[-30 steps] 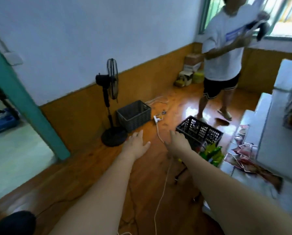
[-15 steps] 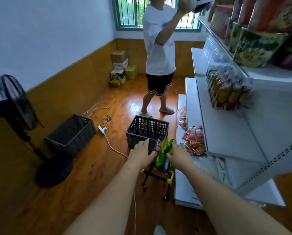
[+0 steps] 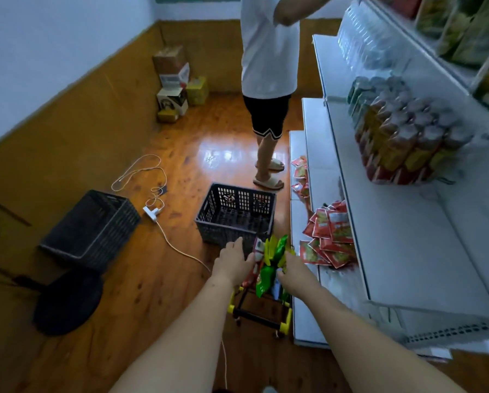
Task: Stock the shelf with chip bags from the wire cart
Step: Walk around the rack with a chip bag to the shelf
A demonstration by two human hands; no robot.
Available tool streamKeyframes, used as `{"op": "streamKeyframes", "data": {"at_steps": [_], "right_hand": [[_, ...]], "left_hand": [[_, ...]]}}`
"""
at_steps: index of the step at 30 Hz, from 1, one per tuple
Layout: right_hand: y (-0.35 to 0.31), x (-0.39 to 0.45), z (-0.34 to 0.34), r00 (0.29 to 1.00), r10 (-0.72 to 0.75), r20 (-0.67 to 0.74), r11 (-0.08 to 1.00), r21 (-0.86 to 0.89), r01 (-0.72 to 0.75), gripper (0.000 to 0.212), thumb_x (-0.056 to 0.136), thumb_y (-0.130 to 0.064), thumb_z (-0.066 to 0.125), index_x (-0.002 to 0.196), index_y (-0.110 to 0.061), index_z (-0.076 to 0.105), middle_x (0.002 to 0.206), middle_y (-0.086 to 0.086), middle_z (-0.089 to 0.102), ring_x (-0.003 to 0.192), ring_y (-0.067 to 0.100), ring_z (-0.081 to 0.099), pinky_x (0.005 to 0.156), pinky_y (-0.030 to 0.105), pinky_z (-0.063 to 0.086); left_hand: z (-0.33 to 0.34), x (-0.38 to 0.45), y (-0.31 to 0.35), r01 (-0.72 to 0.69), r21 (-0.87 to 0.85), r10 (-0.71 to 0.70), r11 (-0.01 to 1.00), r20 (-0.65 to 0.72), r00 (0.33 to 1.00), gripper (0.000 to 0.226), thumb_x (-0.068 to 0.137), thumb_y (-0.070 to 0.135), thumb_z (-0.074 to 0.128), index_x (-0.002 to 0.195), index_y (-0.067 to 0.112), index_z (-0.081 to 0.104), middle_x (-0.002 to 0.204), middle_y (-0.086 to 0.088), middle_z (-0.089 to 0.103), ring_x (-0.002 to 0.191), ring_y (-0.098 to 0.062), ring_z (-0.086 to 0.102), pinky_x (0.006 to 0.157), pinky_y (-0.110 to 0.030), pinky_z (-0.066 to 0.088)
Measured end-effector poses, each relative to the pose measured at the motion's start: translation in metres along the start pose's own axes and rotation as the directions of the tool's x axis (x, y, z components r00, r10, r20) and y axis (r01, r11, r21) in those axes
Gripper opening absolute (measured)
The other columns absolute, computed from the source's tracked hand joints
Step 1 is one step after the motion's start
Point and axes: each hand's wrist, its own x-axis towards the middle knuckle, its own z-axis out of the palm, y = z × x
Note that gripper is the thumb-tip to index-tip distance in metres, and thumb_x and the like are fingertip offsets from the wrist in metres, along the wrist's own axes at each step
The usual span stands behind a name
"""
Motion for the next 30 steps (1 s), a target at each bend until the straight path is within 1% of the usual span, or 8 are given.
{"op": "streamKeyframes", "data": {"at_steps": [4, 6, 10, 15, 17, 25, 28, 30], "right_hand": [[-0.003, 0.037, 0.013, 0.997, 0.061, 0.056, 0.998, 0.032, -0.063, 0.070, 0.099, -0.031, 0.047, 0.155, -0.010, 0.011, 0.160, 0.011, 0.020, 0.140, 0.029, 0.036, 0.110, 0.041, 0.039], [-0.006, 0.059, 0.023, 0.994, 0.094, 0.064, 0.995, 0.039, -0.097, 0.071, 0.099, -0.031, 0.048, 0.155, -0.010, 0.011, 0.160, 0.011, 0.021, 0.143, 0.029, 0.031, 0.113, 0.041, 0.035], [-0.013, 0.106, 0.041, 0.980, 0.187, 0.063, 0.978, 0.085, -0.192, 0.072, 0.098, -0.033, 0.050, 0.155, -0.011, 0.012, 0.158, 0.011, 0.025, 0.142, 0.029, 0.032, 0.113, 0.040, 0.034], [-0.021, 0.161, 0.072, 0.942, 0.330, 0.064, 0.926, 0.172, -0.336, 0.071, 0.094, -0.034, 0.051, 0.153, -0.014, 0.018, 0.156, 0.012, 0.028, 0.136, 0.032, 0.039, 0.108, 0.041, 0.040], [-0.024, 0.180, 0.086, 0.925, 0.371, 0.083, 0.906, 0.186, -0.380, 0.071, 0.095, -0.033, 0.051, 0.154, -0.014, 0.016, 0.157, 0.010, 0.028, 0.138, 0.031, 0.038, 0.107, 0.040, 0.039], [-0.015, 0.259, 0.165, 0.867, 0.485, 0.116, 0.804, 0.330, -0.494, 0.063, 0.086, -0.029, 0.056, 0.144, -0.019, 0.034, 0.132, 0.010, 0.051, 0.120, 0.031, 0.054, 0.096, 0.043, 0.050], [-0.008, 0.276, 0.198, 0.860, 0.495, 0.126, 0.807, 0.301, -0.509, 0.073, 0.091, -0.023, 0.057, 0.153, -0.015, 0.019, 0.145, 0.010, 0.040, 0.130, 0.030, 0.046, 0.101, 0.040, 0.044], [-0.002, 0.286, 0.219, 0.847, 0.519, 0.114, 0.794, 0.301, -0.528, 0.079, 0.091, -0.018, 0.058, 0.155, -0.018, 0.011, 0.149, 0.008, 0.034, 0.133, 0.028, 0.043, 0.102, 0.039, 0.043]], "left_hand": [[0.000, 0.047, -0.015, 0.007, -0.001, -0.007, 1.000, 0.052, 0.999, 0.067, 0.099, 0.045, 0.041, 0.154, 0.013, 0.021, 0.154, -0.013, 0.033, 0.139, -0.032, 0.036, 0.110, -0.046, 0.038], [0.002, 0.075, -0.023, 0.012, -0.009, -0.011, 1.000, 0.093, 0.996, 0.067, 0.098, 0.045, 0.042, 0.154, 0.014, 0.021, 0.154, -0.011, 0.032, 0.139, -0.031, 0.037, 0.110, -0.047, 0.038], [0.011, 0.137, -0.043, -0.019, 0.010, 0.017, 1.000, 0.185, 0.983, 0.067, 0.099, 0.046, 0.042, 0.154, 0.016, 0.020, 0.156, -0.010, 0.031, 0.140, -0.029, 0.035, 0.111, -0.044, 0.038], [0.026, 0.205, -0.072, -0.089, 0.037, 0.074, 0.995, 0.306, 0.949, 0.068, 0.097, 0.043, 0.046, 0.154, 0.014, 0.022, 0.154, -0.012, 0.034, 0.140, -0.030, 0.037, 0.112, -0.041, 0.036], [0.031, 0.228, -0.083, -0.110, 0.070, 0.079, 0.991, 0.353, 0.932, 0.068, 0.096, 0.042, 0.047, 0.153, 0.013, 0.023, 0.153, -0.013, 0.035, 0.139, -0.031, 0.037, 0.112, -0.040, 0.035], [0.083, 0.303, -0.115, -0.221, 0.186, 0.122, 0.957, 0.435, 0.892, 0.065, 0.093, 0.035, 0.053, 0.152, 0.021, 0.027, 0.145, -0.012, 0.042, 0.127, -0.033, 0.050, 0.103, -0.045, 0.047], [0.113, 0.319, -0.122, -0.280, 0.191, 0.166, 0.941, 0.460, 0.872, 0.067, 0.092, 0.032, 0.054, 0.152, 0.023, 0.026, 0.142, -0.011, 0.044, 0.124, -0.033, 0.051, 0.100, -0.045, 0.048], [0.130, 0.326, -0.125, -0.301, 0.189, 0.185, 0.935, 0.466, 0.866, 0.069, 0.091, 0.032, 0.056, 0.152, 0.021, 0.024, 0.143, -0.011, 0.043, 0.125, -0.033, 0.052, 0.098, -0.044, 0.049]]}}
